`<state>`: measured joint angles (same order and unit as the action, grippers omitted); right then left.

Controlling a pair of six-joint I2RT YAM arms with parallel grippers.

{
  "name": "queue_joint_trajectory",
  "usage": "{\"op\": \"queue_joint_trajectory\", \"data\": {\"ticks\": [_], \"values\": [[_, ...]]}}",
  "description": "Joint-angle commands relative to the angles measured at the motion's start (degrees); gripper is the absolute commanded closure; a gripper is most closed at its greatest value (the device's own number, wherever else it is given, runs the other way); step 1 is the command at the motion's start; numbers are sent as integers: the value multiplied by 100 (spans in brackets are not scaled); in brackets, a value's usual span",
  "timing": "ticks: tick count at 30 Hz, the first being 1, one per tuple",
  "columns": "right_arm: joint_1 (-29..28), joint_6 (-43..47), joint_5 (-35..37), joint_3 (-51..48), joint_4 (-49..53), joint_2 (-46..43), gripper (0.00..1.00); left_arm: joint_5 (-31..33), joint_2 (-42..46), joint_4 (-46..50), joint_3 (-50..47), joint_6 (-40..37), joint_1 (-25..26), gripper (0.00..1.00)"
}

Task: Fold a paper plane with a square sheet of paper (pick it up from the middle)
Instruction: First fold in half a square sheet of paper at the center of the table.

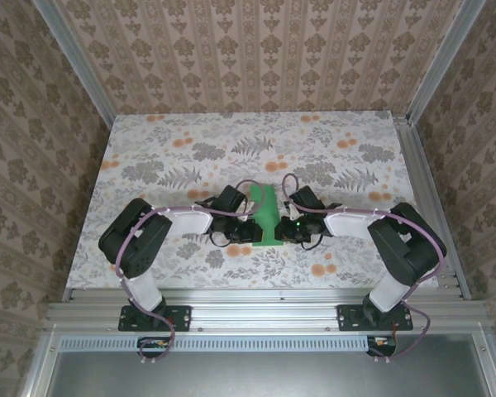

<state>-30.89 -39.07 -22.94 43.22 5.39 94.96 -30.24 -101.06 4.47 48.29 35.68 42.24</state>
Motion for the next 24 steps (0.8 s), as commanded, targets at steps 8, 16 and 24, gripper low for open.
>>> {"op": "queue_joint_trajectory", "data": {"ticks": [8,16,24], "values": [[180,65,-288,-108,61,-202,82,607,-696,685,-128,-439,83,77],[-221,-539,-663,-110,-470,-322,83,589,-731,660,-139,-483,83,77],[-208,-336,-583,-247,-410,202,83,572,-696,690,-161,-522,74,77]]}}
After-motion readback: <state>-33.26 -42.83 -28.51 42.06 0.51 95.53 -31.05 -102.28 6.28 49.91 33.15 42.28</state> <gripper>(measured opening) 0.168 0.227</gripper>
